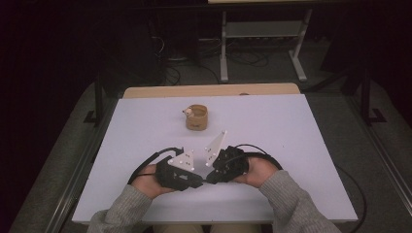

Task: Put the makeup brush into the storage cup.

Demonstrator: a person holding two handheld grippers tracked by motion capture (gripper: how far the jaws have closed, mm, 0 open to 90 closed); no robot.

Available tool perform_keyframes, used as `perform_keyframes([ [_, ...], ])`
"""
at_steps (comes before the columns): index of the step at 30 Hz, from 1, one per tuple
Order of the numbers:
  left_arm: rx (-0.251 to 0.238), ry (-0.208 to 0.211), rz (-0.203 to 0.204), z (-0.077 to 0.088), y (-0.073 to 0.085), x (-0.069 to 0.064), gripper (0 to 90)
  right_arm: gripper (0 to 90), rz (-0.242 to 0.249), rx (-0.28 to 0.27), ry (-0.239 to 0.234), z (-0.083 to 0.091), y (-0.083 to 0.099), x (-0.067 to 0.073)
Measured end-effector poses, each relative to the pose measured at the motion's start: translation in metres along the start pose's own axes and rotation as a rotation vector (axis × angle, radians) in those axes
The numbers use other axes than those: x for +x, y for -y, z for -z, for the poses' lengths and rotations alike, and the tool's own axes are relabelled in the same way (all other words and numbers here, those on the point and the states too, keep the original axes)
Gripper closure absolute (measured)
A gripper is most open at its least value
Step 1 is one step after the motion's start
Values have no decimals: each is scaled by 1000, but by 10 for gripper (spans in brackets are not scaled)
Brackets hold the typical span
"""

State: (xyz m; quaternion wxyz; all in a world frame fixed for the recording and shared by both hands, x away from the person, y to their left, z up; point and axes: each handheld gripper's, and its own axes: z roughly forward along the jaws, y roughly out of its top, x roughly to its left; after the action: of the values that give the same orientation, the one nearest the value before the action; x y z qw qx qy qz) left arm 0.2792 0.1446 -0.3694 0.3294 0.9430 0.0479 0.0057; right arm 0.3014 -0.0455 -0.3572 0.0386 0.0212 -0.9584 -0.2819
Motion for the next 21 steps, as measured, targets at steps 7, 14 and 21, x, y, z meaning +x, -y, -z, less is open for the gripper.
perform_keyframes([
  [7, 23, 2, -19, -2, 0, -4, 831, 831, 18, 15, -19, -6, 0, 1],
  [14, -41, -25, -2, 10, 4, -2, 833, 672, -35, -36, -13, 0, 15, -2],
  [21, -74, -12, 8, 14, 8, -2, 833, 745, -49, -85, -11, 10, 37, -3],
])
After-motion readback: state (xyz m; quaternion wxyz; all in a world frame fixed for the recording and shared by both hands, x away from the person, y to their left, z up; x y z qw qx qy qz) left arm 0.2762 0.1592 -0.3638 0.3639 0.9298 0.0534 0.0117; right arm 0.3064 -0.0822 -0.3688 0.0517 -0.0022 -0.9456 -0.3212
